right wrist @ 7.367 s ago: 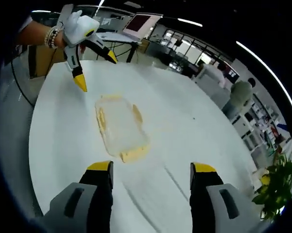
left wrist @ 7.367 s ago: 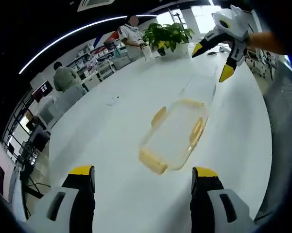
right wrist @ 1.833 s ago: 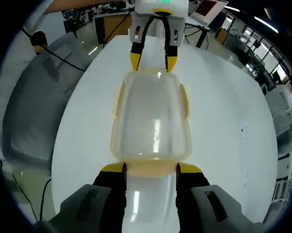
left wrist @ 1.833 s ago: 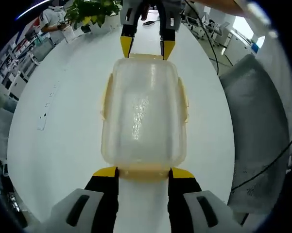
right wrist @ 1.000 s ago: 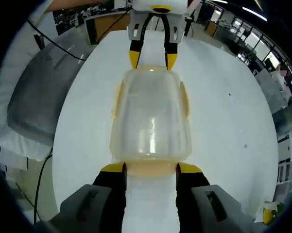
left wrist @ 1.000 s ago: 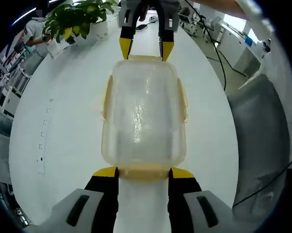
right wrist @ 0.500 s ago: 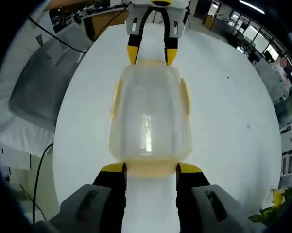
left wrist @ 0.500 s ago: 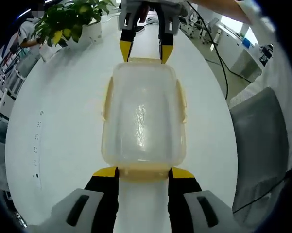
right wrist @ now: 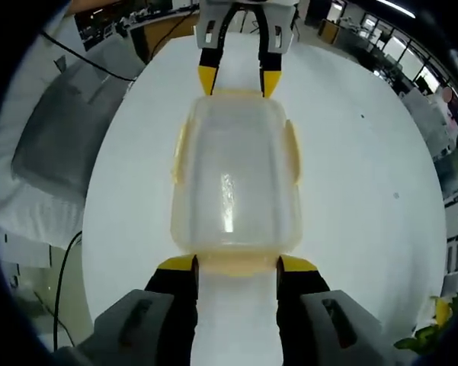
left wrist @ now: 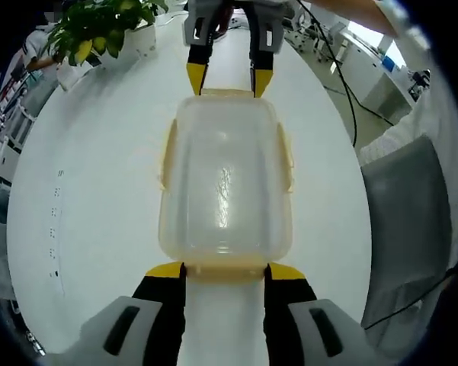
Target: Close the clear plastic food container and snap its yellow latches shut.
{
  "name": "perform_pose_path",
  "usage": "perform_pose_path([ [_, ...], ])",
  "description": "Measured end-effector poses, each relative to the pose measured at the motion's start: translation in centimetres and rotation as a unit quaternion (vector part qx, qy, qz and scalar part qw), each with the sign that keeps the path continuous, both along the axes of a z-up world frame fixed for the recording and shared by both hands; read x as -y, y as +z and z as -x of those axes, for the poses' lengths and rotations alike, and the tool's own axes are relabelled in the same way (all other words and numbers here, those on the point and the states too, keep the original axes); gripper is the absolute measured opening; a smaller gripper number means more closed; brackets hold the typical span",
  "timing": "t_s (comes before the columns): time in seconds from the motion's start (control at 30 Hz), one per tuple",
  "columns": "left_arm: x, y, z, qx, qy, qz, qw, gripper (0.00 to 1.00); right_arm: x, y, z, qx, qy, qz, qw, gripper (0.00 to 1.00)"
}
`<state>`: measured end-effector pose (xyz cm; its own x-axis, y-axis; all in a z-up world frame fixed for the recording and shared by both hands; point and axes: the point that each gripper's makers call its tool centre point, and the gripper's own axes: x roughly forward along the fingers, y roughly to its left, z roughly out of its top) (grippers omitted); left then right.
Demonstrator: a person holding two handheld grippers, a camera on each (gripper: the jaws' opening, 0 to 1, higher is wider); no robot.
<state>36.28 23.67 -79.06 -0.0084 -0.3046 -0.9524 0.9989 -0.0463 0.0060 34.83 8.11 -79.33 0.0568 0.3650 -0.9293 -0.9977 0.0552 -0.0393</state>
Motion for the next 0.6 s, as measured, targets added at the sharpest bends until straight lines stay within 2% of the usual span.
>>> perform_pose_path([
  [0.23,-0.17,-0.4,-0.07,0.014,-0.011,-0.018,0.9997,0.34,0.0,-0.3,0.12,-0.003,0.007,0.011,0.9999,0.37],
  [0.6,-0.22,-0.51,-0.14,0.015,0.002,-0.017,0.9997,0.35,0.09,-0.3,0.13,-0.017,-0.015,-0.011,0.9997,0.38],
])
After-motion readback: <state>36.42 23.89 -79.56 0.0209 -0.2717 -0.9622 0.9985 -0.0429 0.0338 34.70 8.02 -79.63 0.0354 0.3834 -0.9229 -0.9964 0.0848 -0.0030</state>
